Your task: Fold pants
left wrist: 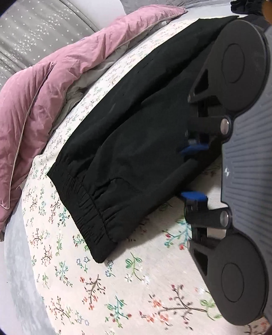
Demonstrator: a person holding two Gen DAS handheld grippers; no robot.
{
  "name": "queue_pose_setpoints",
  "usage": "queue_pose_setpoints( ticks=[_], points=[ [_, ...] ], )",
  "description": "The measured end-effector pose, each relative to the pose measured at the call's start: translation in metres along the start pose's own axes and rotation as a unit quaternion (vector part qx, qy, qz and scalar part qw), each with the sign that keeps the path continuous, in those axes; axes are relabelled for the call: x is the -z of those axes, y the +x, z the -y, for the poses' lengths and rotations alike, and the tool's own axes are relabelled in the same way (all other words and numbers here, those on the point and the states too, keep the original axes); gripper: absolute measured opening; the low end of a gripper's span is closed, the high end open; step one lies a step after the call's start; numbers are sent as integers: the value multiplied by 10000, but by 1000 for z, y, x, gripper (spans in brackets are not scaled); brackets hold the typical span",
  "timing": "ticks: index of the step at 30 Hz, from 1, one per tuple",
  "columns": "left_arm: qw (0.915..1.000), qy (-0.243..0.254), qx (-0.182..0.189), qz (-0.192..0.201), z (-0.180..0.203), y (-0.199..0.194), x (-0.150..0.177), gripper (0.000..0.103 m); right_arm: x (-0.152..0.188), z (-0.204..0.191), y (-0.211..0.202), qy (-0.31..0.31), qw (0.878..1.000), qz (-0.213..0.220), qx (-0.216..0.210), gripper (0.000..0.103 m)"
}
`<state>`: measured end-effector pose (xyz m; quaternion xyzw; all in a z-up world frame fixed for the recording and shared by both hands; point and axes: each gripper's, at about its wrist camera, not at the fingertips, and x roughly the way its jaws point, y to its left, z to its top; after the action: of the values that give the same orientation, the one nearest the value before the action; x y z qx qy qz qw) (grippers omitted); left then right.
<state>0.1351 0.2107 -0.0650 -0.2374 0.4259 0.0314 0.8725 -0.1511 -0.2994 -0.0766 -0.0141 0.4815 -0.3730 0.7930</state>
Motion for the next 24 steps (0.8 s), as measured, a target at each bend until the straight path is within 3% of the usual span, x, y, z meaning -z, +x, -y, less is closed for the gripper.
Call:
queue_pose_setpoints(
  ticks=[1,2,5,8,24],
  points=[
    [10000,16,-97,5,1,2,-1,44,-3,0,4,-10,10000,16,52,40],
    [9998,42,-179,30,2,3,-1,31,-6,1,7,-27,9999,25,96,28],
    [9995,149,-273,95,2,1,-1,27,-11,-3,14,-305,9993,-12,219,4],
    [9980,419,-434,207,6,-9,2,27,-9,-5,15,-781,9960,-12,428,0],
    [9959,694,-488,308,-19,-56,25,27,17,9,-19,-1363,9904,-108,217,0]
  ],
)
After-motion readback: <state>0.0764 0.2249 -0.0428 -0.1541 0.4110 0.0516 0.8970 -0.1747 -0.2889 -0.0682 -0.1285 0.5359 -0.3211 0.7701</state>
